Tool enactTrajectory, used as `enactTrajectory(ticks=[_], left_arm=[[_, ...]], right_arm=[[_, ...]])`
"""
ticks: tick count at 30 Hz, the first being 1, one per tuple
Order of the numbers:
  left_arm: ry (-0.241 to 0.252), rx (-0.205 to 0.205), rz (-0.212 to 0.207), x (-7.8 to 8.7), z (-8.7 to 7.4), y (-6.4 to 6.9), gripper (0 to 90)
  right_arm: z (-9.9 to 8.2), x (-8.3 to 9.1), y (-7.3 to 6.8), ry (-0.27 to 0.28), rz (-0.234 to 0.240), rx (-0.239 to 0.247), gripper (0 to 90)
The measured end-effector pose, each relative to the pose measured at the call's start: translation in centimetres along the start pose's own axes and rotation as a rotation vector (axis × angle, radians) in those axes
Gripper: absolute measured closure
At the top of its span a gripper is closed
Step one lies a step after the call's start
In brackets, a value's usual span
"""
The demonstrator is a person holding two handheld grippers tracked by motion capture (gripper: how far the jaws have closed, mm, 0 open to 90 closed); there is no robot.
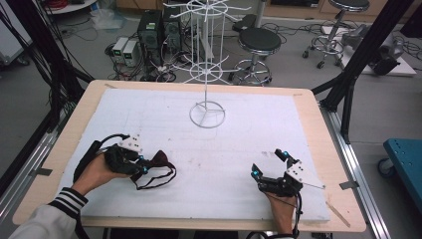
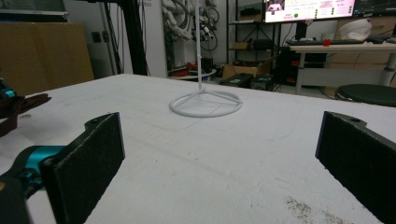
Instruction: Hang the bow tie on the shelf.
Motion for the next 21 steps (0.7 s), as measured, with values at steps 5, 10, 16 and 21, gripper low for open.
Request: enactTrajectory(ticks=[5, 10, 16, 21], left_arm=[[0.127, 0.039, -0.006, 1.3, 1.4, -0.3, 76.9], [0.189, 0.056, 0.013, 2.1, 1.9, -0.7, 76.9], [0.271, 0.073, 0.039, 3.4, 3.0, -1.4, 76.9], [0.323, 0.075, 0.057, 4.3, 4.1, -1.7, 77.0]], right_arm=[[0.0, 0.0, 0.0, 0.0, 0.0, 0.001, 0.6], [0.0, 0.0, 0.0, 0.0, 0.001, -0.001, 0.6], [0.0, 0.0, 0.0, -0.001, -0.002, 0.0, 0.6], [0.0, 0.0, 0.0, 0.0, 0.0, -0.001, 0.6]])
Point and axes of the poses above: each handheld gripper's, and its own axes: x roughly backward along the jaws, z roughly out of its top, y roughly to its right, the point moved 9 cm from there along -x, roughly forward along the jaws, and after that the axes turned 2 degrees about -y, right-handed, at the moved point
